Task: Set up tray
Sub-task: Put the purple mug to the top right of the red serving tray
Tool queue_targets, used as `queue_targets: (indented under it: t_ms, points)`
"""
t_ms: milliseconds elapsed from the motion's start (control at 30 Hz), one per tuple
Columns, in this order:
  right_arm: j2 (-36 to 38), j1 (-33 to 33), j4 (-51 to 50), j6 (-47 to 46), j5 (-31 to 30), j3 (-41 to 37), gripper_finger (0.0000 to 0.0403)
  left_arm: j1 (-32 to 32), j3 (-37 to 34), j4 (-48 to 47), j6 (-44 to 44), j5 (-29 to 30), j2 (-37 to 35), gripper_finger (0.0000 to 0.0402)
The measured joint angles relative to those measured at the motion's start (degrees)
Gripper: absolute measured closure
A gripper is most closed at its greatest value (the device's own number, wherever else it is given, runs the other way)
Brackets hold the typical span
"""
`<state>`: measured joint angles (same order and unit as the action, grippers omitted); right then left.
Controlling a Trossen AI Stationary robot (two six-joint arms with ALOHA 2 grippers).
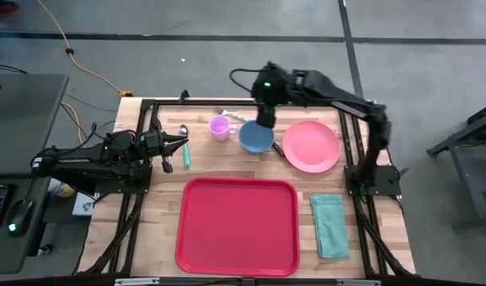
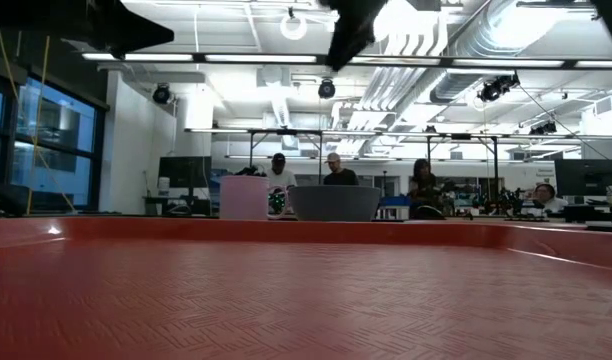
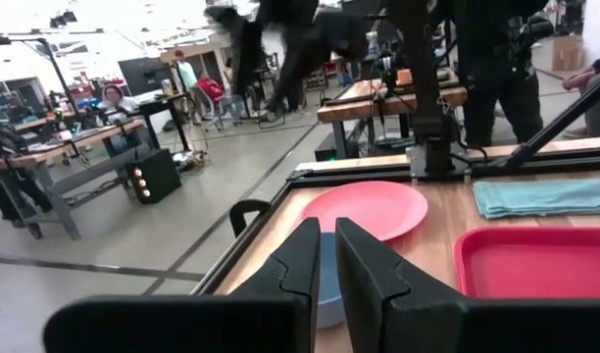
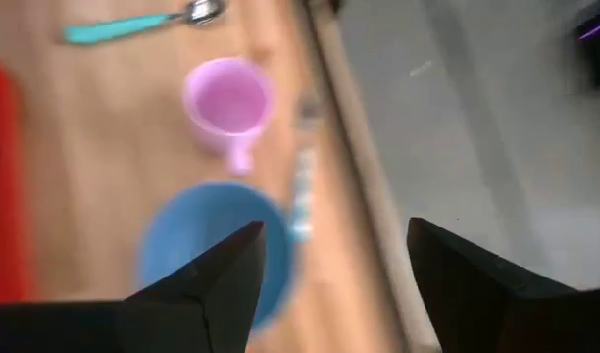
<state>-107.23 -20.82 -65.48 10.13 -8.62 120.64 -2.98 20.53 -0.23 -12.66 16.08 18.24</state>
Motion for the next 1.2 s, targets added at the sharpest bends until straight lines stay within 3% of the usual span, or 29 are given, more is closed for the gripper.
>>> queue_targets:
  t_ms: [133, 300, 533, 733, 1200]
  points:
    - [-6.21, -1.7, -0.33, -5.56, 13.04, 1.82, 0.0173, 0.0, 0.0, 0.0, 0.95, -0.85, 0.0, 0.0334]
    - [-12.1, -1.69, 2.23, -5.8, 18.81, 2.1, 0.0172, 0.0, 0.0, -0.06, 1.04, -3.4, 0.0, 0.0334]
    - [-18.07, -1.95, 10.79, -4.79, 19.03, 2.1, 0.0171, 0.0, 0.0, -3.32, 1.02, -3.54, 0.0, 0.0334]
    - [-20.49, -2.53, 11.74, -7.31, 24.11, 2.1, 0.0171, 0.0, 0.0, -6.58, 0.99, -3.56, -0.02, 0.0334]
    - [-21.11, -3.73, 14.39, -5.65, 19.36, -2.14, 0.0171, 0.0, 0.0, -9.67, 0.36, -3.59, 0.0, 0.0334]
